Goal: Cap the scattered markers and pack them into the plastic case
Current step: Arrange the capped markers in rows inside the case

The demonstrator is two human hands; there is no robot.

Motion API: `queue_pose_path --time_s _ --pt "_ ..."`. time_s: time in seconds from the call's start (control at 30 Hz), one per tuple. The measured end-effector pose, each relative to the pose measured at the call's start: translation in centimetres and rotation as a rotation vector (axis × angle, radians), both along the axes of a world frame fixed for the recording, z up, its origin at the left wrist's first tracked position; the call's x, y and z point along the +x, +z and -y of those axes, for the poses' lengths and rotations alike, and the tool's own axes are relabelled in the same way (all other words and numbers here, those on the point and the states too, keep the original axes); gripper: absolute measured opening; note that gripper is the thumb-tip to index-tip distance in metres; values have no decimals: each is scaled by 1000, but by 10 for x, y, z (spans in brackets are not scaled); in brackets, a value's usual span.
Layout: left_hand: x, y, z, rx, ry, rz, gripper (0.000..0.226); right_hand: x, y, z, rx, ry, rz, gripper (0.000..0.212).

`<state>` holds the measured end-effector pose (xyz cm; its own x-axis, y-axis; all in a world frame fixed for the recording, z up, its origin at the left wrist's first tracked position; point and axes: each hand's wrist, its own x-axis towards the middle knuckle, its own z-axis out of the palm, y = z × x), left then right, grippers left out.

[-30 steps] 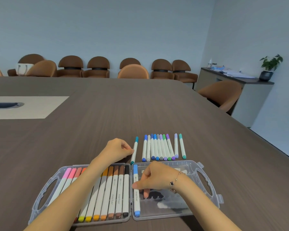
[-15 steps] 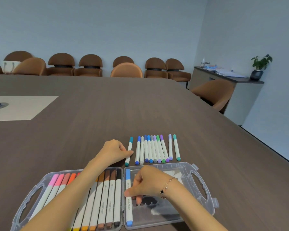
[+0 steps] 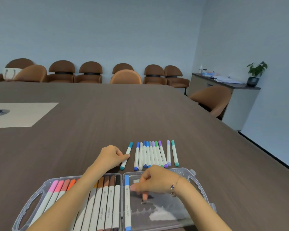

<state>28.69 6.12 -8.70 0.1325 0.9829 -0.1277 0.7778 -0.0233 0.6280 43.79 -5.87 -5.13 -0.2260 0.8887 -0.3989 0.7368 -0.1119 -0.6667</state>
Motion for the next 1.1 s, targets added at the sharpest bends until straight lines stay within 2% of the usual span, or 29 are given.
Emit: queue_pose_path --time_s 0.1,0.23,0.33,0.63,0.8,0.87,0.97,1.1 --pt "0 1 0 -14 -12 12 27 23 5 -5 78 -156 -3 38" --pt "-1 2 1 -30 -24 26 26 55 0 -20 234 -418 89 28" --pt "-2 3 2 -32 -36 44 25 71 -2 -32 286 -513 138 24" --pt "4 0 4 6 -33 -39 19 46 1 -80 266 -406 265 16" --pt "2 -1 2 11 -22 -38 23 28 -11 -93 299 -389 341 36" --pt "1 -1 1 -1 -24 -34 24 24 -15 -97 305 -398 413 34" --pt "0 0 0 -23 -29 -28 26 19 -14 -101 268 -373 489 18" --pt "-5 2 -4 -51 -32 -7 27 13 -11 -105 250 -339 555 25"
